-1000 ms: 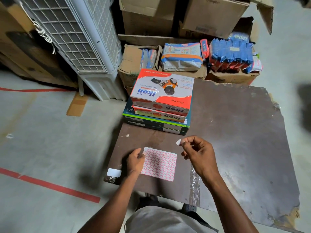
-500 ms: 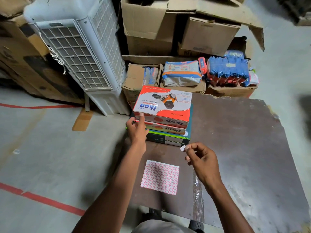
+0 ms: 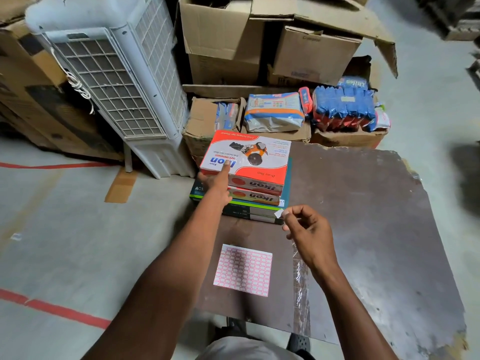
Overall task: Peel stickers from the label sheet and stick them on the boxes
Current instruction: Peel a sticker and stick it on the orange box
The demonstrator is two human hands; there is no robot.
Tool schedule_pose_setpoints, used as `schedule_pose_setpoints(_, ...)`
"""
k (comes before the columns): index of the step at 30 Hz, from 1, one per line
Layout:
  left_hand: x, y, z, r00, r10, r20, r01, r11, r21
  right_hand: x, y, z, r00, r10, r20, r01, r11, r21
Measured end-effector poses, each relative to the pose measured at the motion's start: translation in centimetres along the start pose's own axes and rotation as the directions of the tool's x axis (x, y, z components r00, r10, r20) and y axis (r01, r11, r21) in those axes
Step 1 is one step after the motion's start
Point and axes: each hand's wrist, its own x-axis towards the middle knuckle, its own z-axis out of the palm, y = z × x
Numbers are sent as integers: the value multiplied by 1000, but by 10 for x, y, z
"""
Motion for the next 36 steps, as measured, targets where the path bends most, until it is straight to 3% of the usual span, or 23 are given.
schedule_pose_setpoints(12, 23, -13, -9, 997, 81, -12, -81, 993, -83, 5, -2, 3, 1000, -5, 26, 5, 1000, -21)
schedule_pose_setpoints(20, -11, -4, -29, 968, 250, 28, -245, 963, -116, 18, -21, 0, 992, -87, 92, 92, 995, -44)
schedule_pose_setpoints(22, -24, 1, -39, 922, 372, 106, -364, 927, -89, 22, -34, -2, 981, -134, 142, 138, 990, -17)
schedule_pose_setpoints(25, -49, 8, -56, 765, 547, 339, -591, 806, 32, 30, -58, -5, 946, -250, 205, 246, 968, 45)
schedule_pose_setpoints(29, -75, 14, -68, 583, 575, 574, -775, 607, 178, 38, -83, -7, 883, -441, 162, 427, 897, 116)
schedule_pose_setpoints(33, -95, 16, -75, 546, 498, 674, -785, 585, 203, 49, -89, -14, 840, -542, -2, 542, 840, -29)
schedule_pose_setpoints(36, -110, 15, -81, 516, 440, 735, -789, 578, 208, 49, -88, -20, 899, -436, 31, 421, 883, 209)
